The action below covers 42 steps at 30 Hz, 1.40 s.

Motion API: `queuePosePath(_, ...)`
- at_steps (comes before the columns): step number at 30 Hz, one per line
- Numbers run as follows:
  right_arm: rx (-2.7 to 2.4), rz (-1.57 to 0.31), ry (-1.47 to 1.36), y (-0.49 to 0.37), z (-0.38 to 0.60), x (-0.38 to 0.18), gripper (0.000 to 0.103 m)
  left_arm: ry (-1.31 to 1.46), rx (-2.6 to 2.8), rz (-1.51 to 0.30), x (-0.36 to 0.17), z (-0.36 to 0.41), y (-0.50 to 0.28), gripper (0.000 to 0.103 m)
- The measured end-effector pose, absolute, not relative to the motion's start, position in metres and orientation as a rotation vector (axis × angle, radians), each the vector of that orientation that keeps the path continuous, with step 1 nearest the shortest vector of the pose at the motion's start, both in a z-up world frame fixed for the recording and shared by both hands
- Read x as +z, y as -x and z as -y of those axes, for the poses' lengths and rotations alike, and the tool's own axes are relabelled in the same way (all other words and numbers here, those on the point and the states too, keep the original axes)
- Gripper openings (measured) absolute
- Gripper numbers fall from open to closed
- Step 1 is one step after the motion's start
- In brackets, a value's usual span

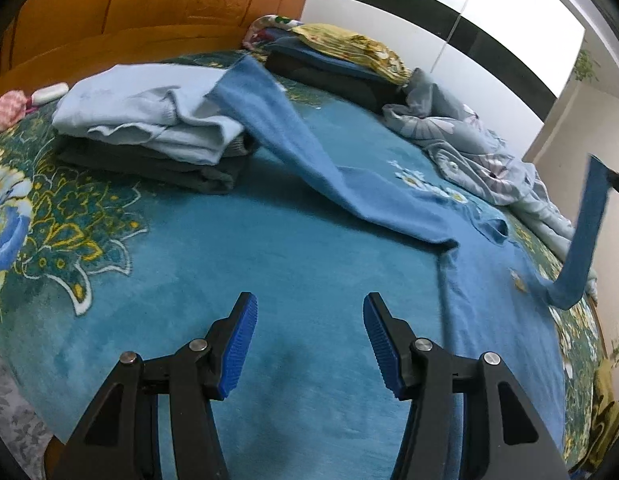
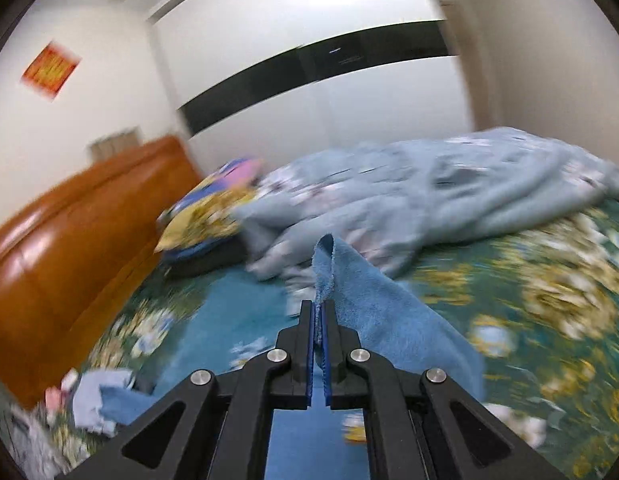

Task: Fold clothes

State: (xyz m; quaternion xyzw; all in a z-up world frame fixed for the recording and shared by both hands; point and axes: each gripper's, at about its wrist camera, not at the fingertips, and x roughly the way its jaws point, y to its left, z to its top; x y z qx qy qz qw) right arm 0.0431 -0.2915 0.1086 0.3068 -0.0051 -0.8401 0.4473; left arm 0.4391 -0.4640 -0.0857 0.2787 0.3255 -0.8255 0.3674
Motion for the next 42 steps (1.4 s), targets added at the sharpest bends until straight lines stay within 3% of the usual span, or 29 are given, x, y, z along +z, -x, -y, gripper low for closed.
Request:
queuePosePath(7,-1.864,-0.146,-1.002,-0.091,0.406,-0.014,0.004,-0.738,-2.079,-0.853,-0.097,0.477,-0.451,0.057)
queuePosePath(12,-1.787,-0.217,-1.171,-0.108,0.431,-0.100,0.004,-0.747,-2.062,-0.832,-0.099,0.484,-0.458,0.057)
queuePosePath(16,-1.778,-0.196,-1.178,-0.108,0.422,-0.108,0.005,-0.727,-2.055,-0.841,-0.097,0.499,-0.453,0.057)
queuePosePath(20,-1.737,-0.217,-1.127,-0.115,0.418,-0.095,0.014,-0.668,-2.069,-0.881,-0.086,0.524,-0.441,0.057)
queuePosePath(22,-1.717,-0.200,-1.093,-0.119,0.411,-0.086,0.046,-0.615,-2.076,-0.904,-0.077,0.536,-0.433,0.057)
queuePosePath(23,-1.711,-0.184,-1.080,-0.122,0.408,-0.080,0.049,-0.589,-2.084,-0.923,-0.074,0.543,-0.429,0.057)
queuePosePath(32,-1.709,-0.172,-0.991,-0.128,0.336,-0.050,0.049,-0.535,-1.999,-1.064,-0.089,0.588,-0.400,0.057)
queuePosePath(34,-1.720,-0.164,-0.983,-0.124,0.317,-0.045,0.049,-0.518,-1.983,-1.075,-0.091,0.591,-0.399,0.052)
queuePosePath(35,-1.731,-0.149,-0.981,-0.120,0.306,-0.043,0.049,-0.515,-1.976,-1.073,-0.091,0.590,-0.399,0.038)
queuePosePath(36,-1.745,-0.130,-0.981,-0.115,0.294,-0.041,0.049,-0.510,-1.969,-1.069,-0.090,0.590,-0.399,0.015)
queuePosePath(37,-1.755,-0.113,-0.981,-0.111,0.284,-0.040,0.049,-0.506,-1.965,-1.060,-0.088,0.588,-0.397,0.009)
queuePosePath(42,-1.808,-0.046,-0.965,-0.094,0.234,-0.035,0.049,-0.495,-2.002,-0.931,-0.060,0.576,-0.378,0.008)
